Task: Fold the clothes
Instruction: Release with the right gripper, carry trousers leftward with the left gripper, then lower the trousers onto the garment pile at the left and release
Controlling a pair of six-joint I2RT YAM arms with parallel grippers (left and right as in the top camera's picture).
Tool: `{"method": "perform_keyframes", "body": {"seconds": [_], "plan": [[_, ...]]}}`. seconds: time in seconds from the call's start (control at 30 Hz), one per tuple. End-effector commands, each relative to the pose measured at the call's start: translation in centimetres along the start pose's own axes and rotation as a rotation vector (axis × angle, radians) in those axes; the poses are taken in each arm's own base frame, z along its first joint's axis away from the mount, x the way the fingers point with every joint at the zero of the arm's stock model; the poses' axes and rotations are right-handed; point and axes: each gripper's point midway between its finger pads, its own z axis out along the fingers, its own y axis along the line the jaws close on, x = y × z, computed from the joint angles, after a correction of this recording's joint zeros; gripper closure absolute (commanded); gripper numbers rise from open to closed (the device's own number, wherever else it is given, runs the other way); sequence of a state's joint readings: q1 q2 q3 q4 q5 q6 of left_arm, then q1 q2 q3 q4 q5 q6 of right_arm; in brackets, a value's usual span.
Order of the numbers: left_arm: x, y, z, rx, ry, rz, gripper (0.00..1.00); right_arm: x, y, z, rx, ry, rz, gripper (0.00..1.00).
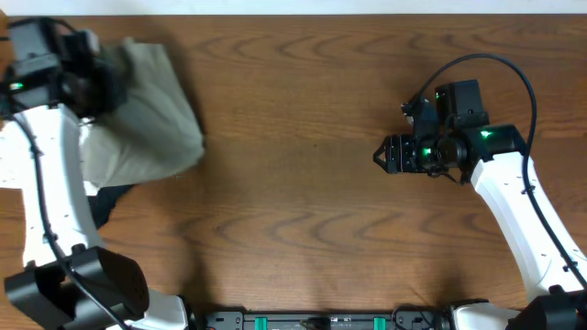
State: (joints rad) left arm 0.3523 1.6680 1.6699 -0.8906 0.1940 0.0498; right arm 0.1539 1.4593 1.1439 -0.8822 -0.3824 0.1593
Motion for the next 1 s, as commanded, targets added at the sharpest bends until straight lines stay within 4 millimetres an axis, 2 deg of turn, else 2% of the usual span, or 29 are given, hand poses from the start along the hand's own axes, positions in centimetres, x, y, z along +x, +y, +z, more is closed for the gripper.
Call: {"method": "perform_keyframes", "body": {"seconds": [0.0,0.1,0.23,0.43,0.73,0.97], "plan": [[-2.2,2.8,-2.9,-0.052,-0.093,-0.054,0.94,-0.2,-0.5,-0.2,0.021,-0.013,-0.022,0.32],[-2.6,5.4,-3.7,-0.064,-0.124,-0.119,0.94,-0.1,-0.6,-0.2,0.022,-0.011,-0.019,0.31],[-3.6,7.4,-4.4,-0.020,-0.183,-0.166,0.94,0.0,-0.6,-0.2,0.023,-0.005,-0.017,0.31],[-4.6,11.2,-5.4,-0.068,-0.255,-0.224,0.94,0.2,-0.6,-0.2,0.024,0.001,-0.014,0.32],[-3.0,15.8,-2.7,-0.108,-0.197,-0.336,0.94,0.5,-0.7,-0.2,0.025,0.011,0.001,0.31],[-1.5,19.1,-1.5,-0.139,-0.160,-0.401,0.94,0.6,-0.7,-0.2,0.026,0.017,0.004,0.32]]}}
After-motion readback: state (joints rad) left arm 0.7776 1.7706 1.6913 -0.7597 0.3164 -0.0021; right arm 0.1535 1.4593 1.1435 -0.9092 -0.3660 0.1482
